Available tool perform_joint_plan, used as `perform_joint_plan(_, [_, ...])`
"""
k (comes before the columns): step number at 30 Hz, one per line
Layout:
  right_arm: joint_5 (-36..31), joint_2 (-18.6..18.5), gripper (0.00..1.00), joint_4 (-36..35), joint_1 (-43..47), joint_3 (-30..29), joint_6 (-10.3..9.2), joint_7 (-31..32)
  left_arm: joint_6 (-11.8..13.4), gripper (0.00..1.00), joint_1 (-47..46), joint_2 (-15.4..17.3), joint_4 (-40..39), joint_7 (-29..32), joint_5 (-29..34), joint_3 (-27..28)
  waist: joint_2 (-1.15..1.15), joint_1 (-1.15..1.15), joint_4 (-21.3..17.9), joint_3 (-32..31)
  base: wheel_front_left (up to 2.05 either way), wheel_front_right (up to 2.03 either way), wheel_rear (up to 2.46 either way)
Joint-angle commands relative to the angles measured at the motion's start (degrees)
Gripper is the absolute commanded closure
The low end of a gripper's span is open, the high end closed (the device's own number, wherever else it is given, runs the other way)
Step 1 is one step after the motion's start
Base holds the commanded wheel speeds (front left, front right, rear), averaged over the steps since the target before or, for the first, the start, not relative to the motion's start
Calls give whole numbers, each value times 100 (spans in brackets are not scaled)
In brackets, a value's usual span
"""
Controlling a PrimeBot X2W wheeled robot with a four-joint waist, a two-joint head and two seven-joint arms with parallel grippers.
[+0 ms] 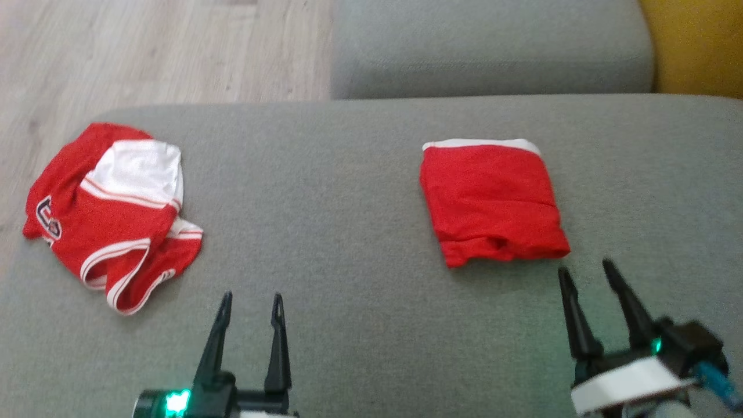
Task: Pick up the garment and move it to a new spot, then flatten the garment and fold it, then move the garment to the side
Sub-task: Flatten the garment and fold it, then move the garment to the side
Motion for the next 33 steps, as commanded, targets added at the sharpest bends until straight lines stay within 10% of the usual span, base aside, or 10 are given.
perform_joint_plan(1, [-135, -28, 0, -114, -65, 108, -4, -61, -36, 0, -65, -20, -178, -29, -33, 226, 0, 2, -139, -185, 0, 0, 0])
perform_joint_plan(33, [-524, 348, 0, 85, 229, 18, -4, -62, -82, 0, 280, -82, -114, -29, 51, 490, 0, 2, -249, -381, 0, 0, 0])
